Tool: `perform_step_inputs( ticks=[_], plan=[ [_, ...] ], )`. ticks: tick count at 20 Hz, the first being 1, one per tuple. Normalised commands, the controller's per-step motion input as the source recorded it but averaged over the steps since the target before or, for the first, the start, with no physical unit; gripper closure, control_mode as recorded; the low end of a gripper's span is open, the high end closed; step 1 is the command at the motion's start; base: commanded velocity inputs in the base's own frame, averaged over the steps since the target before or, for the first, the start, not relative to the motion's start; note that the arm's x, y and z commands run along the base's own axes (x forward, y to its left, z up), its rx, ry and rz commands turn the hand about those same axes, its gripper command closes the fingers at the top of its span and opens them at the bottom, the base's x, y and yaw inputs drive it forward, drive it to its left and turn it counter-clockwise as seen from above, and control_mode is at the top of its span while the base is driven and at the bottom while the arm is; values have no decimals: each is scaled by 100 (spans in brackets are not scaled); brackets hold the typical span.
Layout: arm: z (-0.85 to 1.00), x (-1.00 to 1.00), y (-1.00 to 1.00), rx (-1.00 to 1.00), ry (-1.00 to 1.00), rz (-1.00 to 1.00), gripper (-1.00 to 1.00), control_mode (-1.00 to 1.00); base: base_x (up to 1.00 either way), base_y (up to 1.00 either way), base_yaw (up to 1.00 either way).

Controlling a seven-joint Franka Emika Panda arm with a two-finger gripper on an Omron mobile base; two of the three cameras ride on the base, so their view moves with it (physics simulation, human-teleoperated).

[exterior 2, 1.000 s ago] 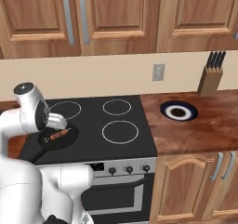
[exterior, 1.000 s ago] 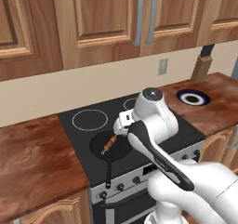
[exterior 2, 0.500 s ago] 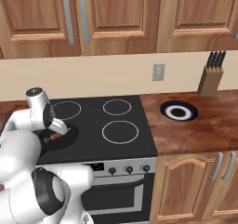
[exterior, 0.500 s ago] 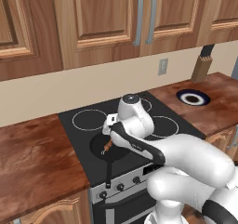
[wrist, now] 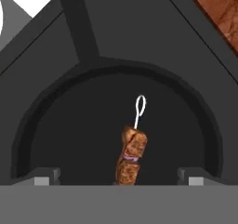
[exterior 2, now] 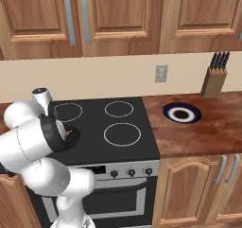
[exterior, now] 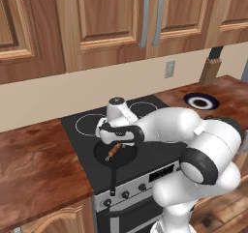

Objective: Place the cold items (bell pepper and lemon) from the fridge in one tupperware on the dining counter. Place the warm items (kebab skewer and hot dog) in the stove area in another tupperware.

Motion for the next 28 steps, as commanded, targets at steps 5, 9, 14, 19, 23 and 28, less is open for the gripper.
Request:
perform_step_inputs(
  ticks=[5, 9, 14, 19, 23, 28],
  plan=[
    [-68, 19, 0, 7, -8, -15, -100, -100, 0, 0, 0],
    [-49, 33, 0, 3, -2, -14, -100, -100, 0, 0, 0],
    [-65, 26, 0, 0, -1, -16, -100, -100, 0, 0, 0],
    [-71, 16, 0, 0, -6, -18, 100, -100, 0, 0, 0],
    [-80, -9, -16, 7, -27, -21, 100, -100, 0, 0, 0],
    [-64, -15, -48, 19, -34, -20, 100, -100, 0, 0, 0]
  ],
)
